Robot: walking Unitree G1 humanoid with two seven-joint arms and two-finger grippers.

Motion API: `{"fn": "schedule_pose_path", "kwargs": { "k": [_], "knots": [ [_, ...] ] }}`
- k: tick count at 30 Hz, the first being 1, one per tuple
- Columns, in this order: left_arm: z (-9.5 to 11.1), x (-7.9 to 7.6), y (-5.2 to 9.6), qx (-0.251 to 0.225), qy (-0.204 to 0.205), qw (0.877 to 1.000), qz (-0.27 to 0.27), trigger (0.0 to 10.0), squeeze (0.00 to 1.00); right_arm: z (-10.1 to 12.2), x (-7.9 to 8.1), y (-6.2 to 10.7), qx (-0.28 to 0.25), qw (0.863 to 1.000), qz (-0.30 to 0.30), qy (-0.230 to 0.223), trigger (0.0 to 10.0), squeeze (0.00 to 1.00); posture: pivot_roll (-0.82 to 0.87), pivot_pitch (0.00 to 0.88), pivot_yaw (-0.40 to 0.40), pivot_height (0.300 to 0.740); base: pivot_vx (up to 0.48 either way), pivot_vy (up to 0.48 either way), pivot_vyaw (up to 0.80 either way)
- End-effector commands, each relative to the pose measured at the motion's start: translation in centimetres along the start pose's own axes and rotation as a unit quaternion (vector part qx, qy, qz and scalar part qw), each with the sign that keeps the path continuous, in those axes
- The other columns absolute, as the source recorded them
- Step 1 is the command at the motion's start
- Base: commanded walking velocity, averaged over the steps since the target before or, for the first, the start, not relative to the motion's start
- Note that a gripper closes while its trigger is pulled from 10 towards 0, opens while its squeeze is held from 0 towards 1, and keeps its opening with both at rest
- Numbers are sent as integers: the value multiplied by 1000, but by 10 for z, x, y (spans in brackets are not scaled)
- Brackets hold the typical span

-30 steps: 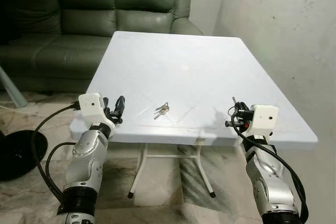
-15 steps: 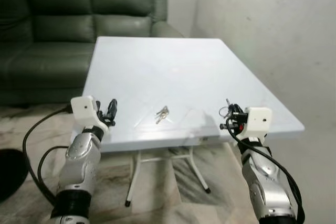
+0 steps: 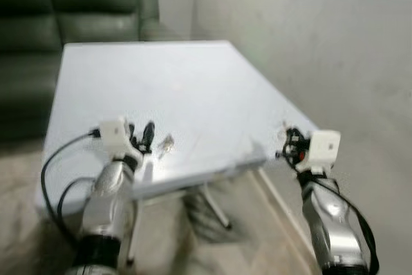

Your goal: Hang keys on a hook

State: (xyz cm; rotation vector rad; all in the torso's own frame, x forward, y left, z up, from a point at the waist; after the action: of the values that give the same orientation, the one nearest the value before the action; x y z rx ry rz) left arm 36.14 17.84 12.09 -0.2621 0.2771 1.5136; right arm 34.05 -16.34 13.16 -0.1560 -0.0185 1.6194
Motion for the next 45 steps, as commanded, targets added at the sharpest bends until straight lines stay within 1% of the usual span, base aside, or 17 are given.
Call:
{"fn": "schedule_pose_path", "kwargs": {
  "k": [1,24,38,45],
  "knots": [
    [5,-9,-3,-8,0,1000,-10,10000,0,1,-10,0,1,1000,-13,5,10000,0,35,0,-73,740,0,0,-763],
    [7,-9,-6,-5,-7,1000,0,10000,0,5,-9,-4,-4,1000,-16,3,10000,0,37,0,-66,740,0,0,-763],
    [8,-5,-7,-1,2,1000,21,10000,0,10,-8,-11,-9,1000,-14,4,10000,0,43,0,-74,740,0,0,-763],
    [6,-5,-8,4,5,1000,24,10000,0,10,-11,-10,-11,1000,-21,4,10000,0,30,0,-66,740,0,0,-761]
  ]
}}
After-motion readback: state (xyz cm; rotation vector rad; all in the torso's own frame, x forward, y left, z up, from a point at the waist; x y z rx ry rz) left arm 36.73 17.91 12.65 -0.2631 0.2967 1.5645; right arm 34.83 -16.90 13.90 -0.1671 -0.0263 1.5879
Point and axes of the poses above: a point about 5 cm out from each wrist's last joint towards the gripper, its own y axis pointing back from the gripper into the wrist, its own z axis along the axis of the wrist's last joint, x = y × z, the point moved 3 cm from there along -y, pointing out of the wrist towards the gripper, and after that the axes turned 7 degrees about y, right-handed, at the moved point
